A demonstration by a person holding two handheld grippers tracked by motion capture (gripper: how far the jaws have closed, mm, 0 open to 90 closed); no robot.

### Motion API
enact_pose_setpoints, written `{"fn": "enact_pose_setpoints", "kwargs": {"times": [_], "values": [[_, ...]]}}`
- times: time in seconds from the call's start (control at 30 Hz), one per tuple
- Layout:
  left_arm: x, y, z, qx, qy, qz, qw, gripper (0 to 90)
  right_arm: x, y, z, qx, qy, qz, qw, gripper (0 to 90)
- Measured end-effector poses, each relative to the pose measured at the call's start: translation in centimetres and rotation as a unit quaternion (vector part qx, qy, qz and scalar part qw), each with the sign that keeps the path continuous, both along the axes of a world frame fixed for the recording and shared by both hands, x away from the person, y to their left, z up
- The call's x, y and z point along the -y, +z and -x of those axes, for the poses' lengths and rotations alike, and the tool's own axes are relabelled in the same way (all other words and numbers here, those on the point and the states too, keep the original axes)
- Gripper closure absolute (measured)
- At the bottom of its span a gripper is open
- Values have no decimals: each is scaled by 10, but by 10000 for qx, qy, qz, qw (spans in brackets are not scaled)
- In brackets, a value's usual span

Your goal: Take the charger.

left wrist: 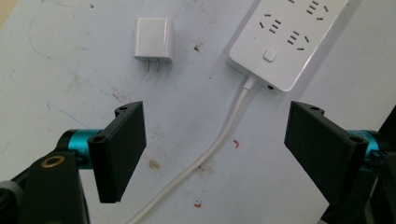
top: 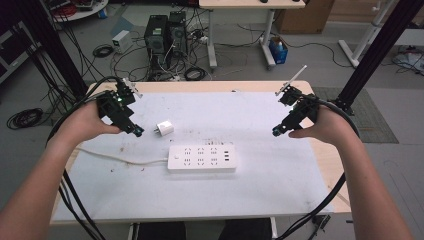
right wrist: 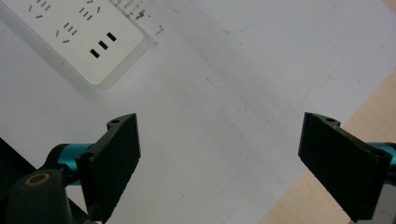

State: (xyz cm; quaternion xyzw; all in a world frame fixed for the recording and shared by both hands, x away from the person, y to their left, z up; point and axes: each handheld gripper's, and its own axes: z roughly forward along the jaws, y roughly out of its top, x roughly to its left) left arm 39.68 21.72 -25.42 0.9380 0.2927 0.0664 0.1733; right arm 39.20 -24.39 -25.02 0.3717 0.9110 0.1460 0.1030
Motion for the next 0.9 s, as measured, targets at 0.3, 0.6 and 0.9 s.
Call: {"fn": "enact_pose_setpoints", "kwargs": {"times": [0.3, 0.6, 0.9], "values": [[5, -11, -11, -13, 64, 14, 10000, 208, 0, -3, -2, 15, -120, -23, 9999, 124], [17, -53, -44, -210, 171, -101, 9996, 209, 0, -11, -7, 67, -86, -149, 9998, 124], [29, -83, -71, -336, 196, -263, 9989, 209, 2, -20, -12, 27, -88, -163, 9998, 124]]}}
